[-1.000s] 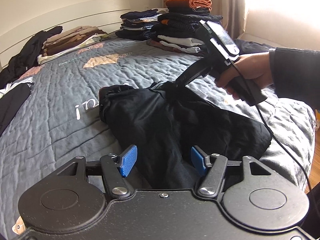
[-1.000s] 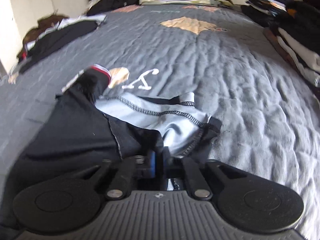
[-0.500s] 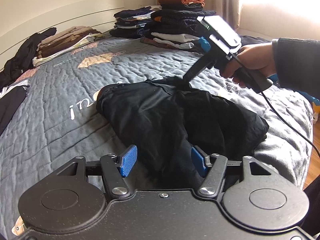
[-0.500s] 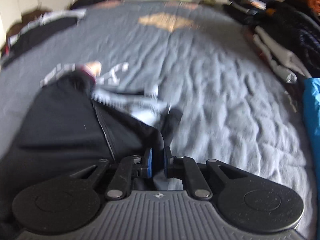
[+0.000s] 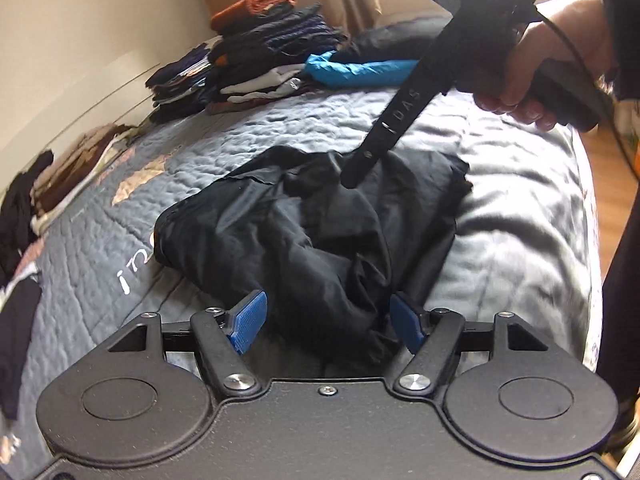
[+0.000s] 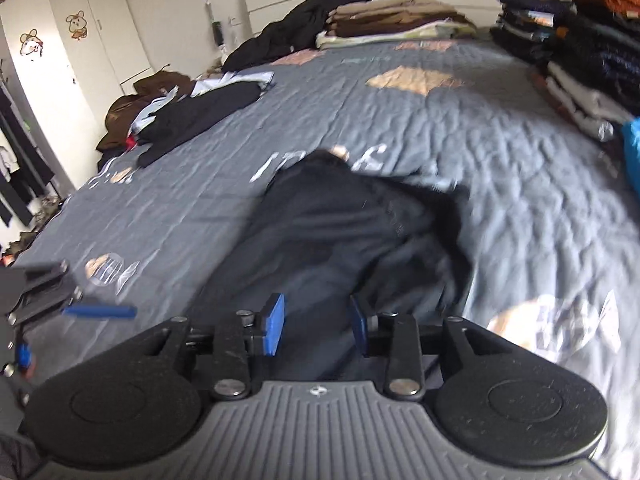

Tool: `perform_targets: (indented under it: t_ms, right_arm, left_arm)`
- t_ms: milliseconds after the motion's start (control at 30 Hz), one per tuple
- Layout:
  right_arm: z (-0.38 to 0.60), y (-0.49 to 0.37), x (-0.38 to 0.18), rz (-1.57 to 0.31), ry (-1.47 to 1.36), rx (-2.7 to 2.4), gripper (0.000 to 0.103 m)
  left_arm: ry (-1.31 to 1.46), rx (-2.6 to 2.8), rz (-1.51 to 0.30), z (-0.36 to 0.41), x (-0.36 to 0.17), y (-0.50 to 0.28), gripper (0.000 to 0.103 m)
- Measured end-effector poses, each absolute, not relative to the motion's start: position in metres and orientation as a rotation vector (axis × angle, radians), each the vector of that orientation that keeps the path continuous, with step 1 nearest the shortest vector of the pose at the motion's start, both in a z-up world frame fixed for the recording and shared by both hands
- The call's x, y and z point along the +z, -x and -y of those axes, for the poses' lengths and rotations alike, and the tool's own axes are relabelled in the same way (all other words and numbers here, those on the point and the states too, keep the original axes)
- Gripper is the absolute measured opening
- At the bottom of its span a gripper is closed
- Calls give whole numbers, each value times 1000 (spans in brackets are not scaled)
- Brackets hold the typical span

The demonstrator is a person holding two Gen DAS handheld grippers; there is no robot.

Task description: Fold clothes

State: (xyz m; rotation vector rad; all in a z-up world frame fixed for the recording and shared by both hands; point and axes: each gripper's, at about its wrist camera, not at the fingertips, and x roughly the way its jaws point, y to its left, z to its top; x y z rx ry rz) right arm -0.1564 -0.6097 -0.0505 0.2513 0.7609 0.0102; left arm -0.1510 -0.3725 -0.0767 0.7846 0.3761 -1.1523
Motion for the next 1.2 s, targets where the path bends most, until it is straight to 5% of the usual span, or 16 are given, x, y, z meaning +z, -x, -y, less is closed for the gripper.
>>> perform_targets:
  t_ms: [200,333,467,767,933,1000,1067,1200]
  right_arm:
    - [596,182,-78,-814,-227,-31,36]
    - [590,186,-88,-829,-193,-27,36]
    - [585,190,-98,-867,-130,-41,36]
    - [594,195,-108,-883,-153,-3,35]
    - [598,203,-101,-926,-149,31,37]
    - [598,208,-96,-946,-125,57,37]
    - [602,213,-89,-942,-133,60,37]
    - [613,212,-70,-851,-220,36,37]
  left_arm:
    - [-930,-1045,-261,371,-100,172,66]
    - [-957,-1003,-231,377,-108,176,25]
    - [-1035,-944,-258,377,-112,168,14]
    - [-1106,-1042,-408,357,-109,163,17]
    - [-903,-1143,-485,341,-72,151,25]
    - [-759,-1154,-495,338,-56,141,32]
    - [-588,-1128,-491,338,-44,130,62]
    - [-403,-1109,-571,357,-54,116,59]
